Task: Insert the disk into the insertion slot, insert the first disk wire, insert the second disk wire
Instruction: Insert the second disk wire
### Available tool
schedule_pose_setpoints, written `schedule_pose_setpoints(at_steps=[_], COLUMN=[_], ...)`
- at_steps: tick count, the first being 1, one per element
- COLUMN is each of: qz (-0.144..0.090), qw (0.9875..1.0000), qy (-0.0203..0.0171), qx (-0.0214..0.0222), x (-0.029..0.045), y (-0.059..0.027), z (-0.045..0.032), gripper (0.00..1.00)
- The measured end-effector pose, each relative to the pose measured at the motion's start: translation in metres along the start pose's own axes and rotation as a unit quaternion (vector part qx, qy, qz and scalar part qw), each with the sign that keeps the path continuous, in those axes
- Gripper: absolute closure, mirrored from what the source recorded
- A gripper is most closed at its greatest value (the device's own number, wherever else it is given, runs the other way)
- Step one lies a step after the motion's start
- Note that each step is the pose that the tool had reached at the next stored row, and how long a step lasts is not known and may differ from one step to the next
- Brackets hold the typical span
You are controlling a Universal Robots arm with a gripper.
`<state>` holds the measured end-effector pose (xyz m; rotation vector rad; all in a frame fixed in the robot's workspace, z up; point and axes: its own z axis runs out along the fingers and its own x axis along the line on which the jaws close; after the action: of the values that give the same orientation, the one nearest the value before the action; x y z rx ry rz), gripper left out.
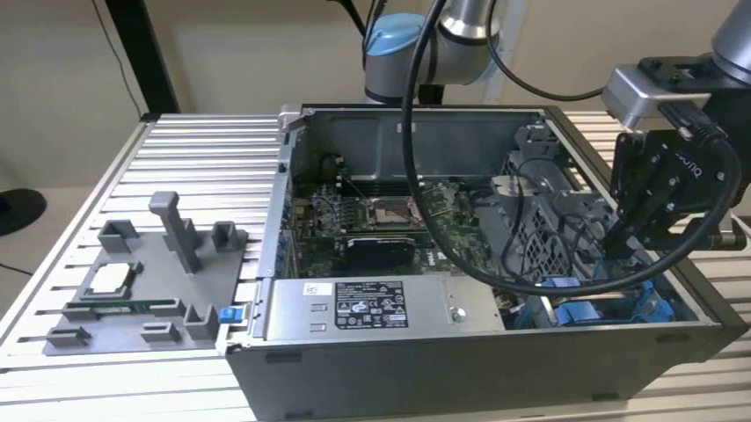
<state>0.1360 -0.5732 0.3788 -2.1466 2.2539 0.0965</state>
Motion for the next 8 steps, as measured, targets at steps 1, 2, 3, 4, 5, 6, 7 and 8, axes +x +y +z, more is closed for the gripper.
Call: schedule_pose_setpoints(at_steps=[1, 2, 3, 4, 5, 6, 7, 8], qz=[0.000, 0.000, 0.000, 0.000, 0.000, 0.000, 0.000, 0.000], qw=[1.0000, 1.0000, 1.0000, 1.0000, 1.0000, 1.0000, 1.0000, 1.0000], qy=[0.0000, -0.0001, -0.0001, -0.0001, -0.0001, -0.0001, -0.0001, 0.0000], qx=[0.0002, 0.0004, 0.0008, 0.0012, 0.0016, 0.0019, 0.0020, 0.0020], x=[0.0000, 0.0000, 0.0000, 0.0000, 0.0000, 0.0000, 0.0000, 0.0000], y=[0.0000, -0.0001, 0.0000, 0.0000, 0.0000, 0.0000, 0.0000, 0.0000], z=[0.0000, 0.0001, 0.0001, 0.0001, 0.0002, 0.0002, 0.0002, 0.0002], gripper=[1.00, 1.00, 1.00, 1.00, 1.00, 1.00, 1.00, 1.00])
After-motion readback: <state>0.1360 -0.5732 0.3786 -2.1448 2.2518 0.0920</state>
